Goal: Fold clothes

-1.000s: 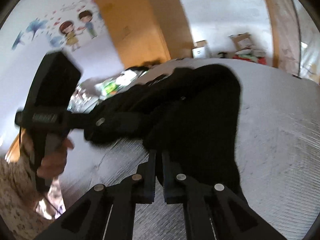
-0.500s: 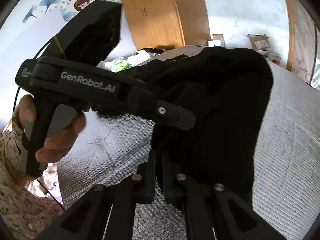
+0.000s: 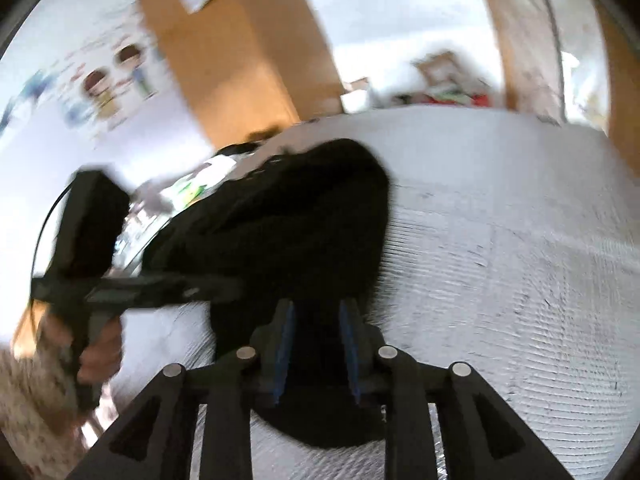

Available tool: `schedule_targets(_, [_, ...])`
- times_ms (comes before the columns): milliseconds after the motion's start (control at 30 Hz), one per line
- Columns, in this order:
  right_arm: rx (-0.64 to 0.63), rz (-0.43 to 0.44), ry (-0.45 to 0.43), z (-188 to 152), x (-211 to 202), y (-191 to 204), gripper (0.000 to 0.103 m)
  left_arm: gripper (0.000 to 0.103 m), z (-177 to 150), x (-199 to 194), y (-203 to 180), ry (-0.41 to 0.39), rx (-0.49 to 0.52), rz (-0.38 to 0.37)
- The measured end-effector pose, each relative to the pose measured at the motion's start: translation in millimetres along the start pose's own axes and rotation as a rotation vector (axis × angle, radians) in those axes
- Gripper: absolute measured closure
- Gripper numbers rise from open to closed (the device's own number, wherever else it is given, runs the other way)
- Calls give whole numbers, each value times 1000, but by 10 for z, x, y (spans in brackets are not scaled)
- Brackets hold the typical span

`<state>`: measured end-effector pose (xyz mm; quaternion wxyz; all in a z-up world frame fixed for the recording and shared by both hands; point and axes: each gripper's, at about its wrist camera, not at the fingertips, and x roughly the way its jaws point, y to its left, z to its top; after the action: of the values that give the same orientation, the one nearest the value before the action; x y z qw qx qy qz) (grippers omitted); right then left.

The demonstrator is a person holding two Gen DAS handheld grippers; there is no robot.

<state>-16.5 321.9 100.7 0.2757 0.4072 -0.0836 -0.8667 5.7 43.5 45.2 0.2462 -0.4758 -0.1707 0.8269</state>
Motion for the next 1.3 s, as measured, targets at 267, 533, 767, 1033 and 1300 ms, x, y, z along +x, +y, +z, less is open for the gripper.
schedule_targets(267, [101, 100, 62, 76, 271, -131, 64, 92, -7, -17, 31, -2, 13, -13])
schedule_targets(533, [42, 89, -20, 237, 78, -63, 96, 93, 53, -64, 58, -20, 47, -50])
schedule_targets(767, [60, 23, -118, 531, -22, -95, 97, 94, 42, -148, -5, -43, 85, -40])
schedule_targets(1033, [107, -13, -176, 646, -114, -229, 99, 94, 11, -94, 40, -41, 76, -41])
schedule_targets(1300, [105, -51, -199, 750, -156, -333, 99, 94, -34, -144, 56, -34, 92, -40])
